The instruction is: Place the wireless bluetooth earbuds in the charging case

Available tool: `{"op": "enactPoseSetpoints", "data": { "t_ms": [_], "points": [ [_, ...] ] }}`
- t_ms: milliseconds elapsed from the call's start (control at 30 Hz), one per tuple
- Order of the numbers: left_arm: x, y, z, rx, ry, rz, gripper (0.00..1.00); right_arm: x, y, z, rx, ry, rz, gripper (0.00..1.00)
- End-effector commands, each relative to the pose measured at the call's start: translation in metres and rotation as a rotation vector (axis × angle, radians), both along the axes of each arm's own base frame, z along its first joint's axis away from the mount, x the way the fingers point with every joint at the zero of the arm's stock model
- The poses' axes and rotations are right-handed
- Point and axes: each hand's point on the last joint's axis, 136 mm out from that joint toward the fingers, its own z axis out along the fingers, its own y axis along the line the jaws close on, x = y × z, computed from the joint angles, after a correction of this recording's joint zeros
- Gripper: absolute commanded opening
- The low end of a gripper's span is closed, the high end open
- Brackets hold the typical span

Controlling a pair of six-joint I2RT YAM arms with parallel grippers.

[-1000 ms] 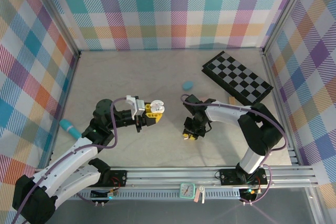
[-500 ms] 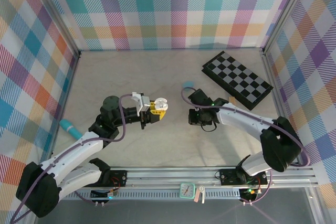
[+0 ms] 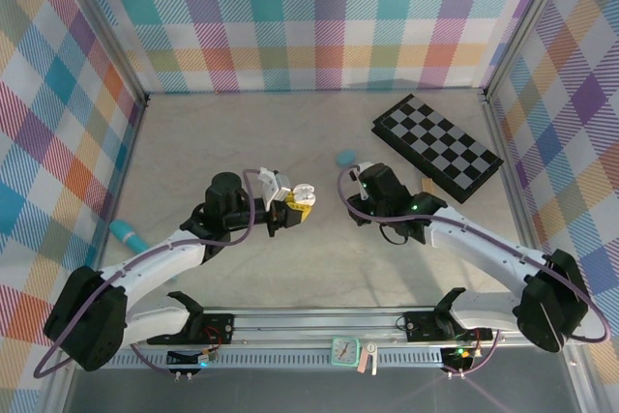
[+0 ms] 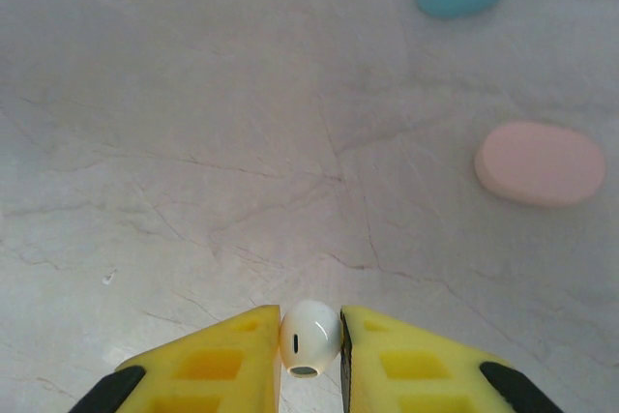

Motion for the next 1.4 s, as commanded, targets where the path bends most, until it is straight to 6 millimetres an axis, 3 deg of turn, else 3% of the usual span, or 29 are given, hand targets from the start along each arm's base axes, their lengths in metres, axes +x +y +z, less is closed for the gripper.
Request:
{"op": "enactPoseSetpoints", "data": {
  "t_ms": [0,333,600,933,1367],
  "points": [
    [0.001,-0.008,0.006,-0.009,-0.012,-0.025,0.07,0.002,0.013,0.033,0.026,-0.119,0.096,0.23],
    [0.007,-0.021,-0.008,0.004,0.075,-0.060,0.06,-0.010,0.040,0.084,0.083,-0.228,0.253,0.23],
    [0.006,-0.029,-0.014,0.014,0.108,-0.091,0.06,-0.015,0.065,0.106,0.104,-0.270,0.368,0.23],
    [0.002,-0.034,-0.008,0.006,0.113,-0.118,0.06,-0.019,0.089,0.108,0.101,-0.284,0.461,0.22],
    [0.000,-0.034,-0.001,-0.008,0.105,-0.127,0.06,-0.026,0.091,0.096,0.075,-0.256,0.495,0.22]
  ]
}}
